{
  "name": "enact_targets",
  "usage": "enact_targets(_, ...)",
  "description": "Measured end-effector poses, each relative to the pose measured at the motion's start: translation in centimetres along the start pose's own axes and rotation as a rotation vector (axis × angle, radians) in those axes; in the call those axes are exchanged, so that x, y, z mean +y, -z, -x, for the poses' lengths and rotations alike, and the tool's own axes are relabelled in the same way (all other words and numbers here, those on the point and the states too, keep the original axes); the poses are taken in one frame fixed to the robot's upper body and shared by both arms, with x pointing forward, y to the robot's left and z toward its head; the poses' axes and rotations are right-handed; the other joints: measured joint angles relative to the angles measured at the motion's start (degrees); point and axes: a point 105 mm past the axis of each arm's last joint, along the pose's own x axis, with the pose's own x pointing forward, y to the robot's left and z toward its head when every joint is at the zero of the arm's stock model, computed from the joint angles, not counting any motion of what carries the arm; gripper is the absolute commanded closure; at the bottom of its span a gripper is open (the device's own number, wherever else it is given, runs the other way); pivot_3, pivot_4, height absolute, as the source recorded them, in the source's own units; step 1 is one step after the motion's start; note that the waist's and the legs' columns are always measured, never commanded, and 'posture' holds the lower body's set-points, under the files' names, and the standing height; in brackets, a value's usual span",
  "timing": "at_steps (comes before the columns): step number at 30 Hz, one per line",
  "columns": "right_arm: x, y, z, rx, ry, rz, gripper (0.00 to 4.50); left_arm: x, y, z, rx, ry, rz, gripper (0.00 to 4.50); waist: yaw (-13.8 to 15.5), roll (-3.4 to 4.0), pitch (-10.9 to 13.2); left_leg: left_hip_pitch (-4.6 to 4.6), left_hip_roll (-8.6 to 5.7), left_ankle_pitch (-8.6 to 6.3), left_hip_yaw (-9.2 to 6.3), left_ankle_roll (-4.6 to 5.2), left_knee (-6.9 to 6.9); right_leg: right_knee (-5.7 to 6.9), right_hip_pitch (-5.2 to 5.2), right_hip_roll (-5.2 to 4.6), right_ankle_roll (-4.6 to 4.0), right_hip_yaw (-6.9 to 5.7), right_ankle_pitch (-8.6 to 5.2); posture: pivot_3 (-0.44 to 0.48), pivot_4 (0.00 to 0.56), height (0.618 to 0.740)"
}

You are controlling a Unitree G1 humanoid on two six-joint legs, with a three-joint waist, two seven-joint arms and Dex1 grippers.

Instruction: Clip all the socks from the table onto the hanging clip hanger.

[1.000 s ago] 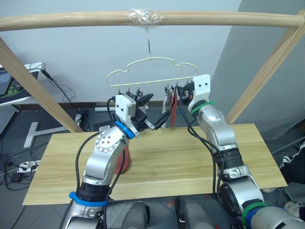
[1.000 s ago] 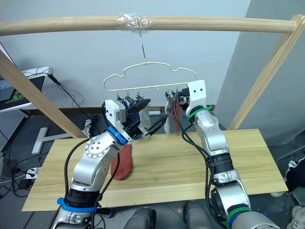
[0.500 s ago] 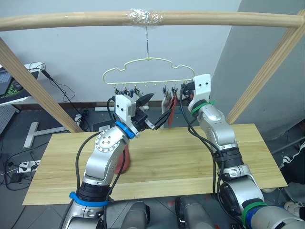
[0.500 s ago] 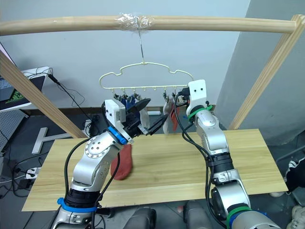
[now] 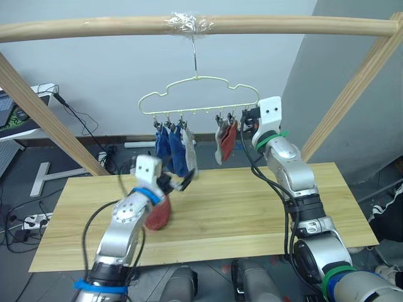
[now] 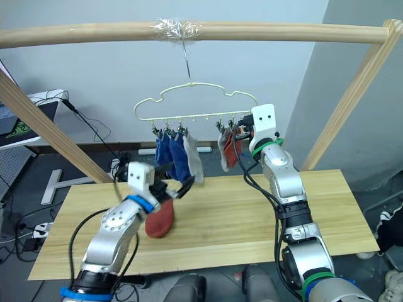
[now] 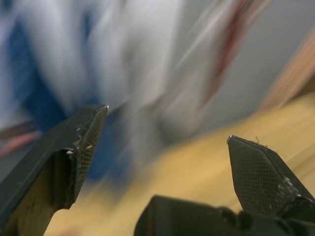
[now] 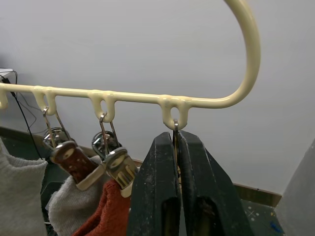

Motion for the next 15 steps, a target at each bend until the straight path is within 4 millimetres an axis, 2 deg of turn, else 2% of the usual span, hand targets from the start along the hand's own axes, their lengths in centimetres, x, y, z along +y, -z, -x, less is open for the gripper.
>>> enact_targets(1,-0.2,0.0,0.1,0.002,0.005,0.0,4.49,0.8,1.5,0.4,0.051,-0.038,0.014,0.0,0.1,0.0,0.0,-0.02,0.0,0.0,0.0,0.0,0.02,-0.01,0.0,0.0,0.0,-0.01,0.0,0.0,0.195,0.74)
enact_targets(3,-0.2,0.2,0.1,0.013,0.005,-0.005,4.49,1.9,3.4,0.7,0.111,-0.094,0.048,0.0,0.4,-0.01,0.0,-0.06,-0.04,0.0,-0.08,0.0,0.07,-0.03,0.05,-0.04,0.01,-0.06,0.0,0.0,0.195,0.74)
enact_targets(7,0.0,0.3,0.1,0.017,-0.002,-0.008,4.49,3.1,5.3,0.8,0.169,-0.156,0.098,0.0,0.4,-0.02,0.0,-0.05,-0.06,0.0,-0.02,0.0,0.08,-0.05,0.06,-0.08,0.01,-0.03,0.01,0.001,0.186,0.74)
enact_targets(15,0.1,0.3,0.1,0.025,-0.006,-0.009,4.49,2.3,7.9,0.6,0.266,-0.142,0.191,0.0,0.2,-0.02,0.0,-0.02,-0.02,0.0,-0.04,0.0,0.02,-0.02,0.05,-0.08,0.01,-0.07,0.01,0.013,0.185,0.74)
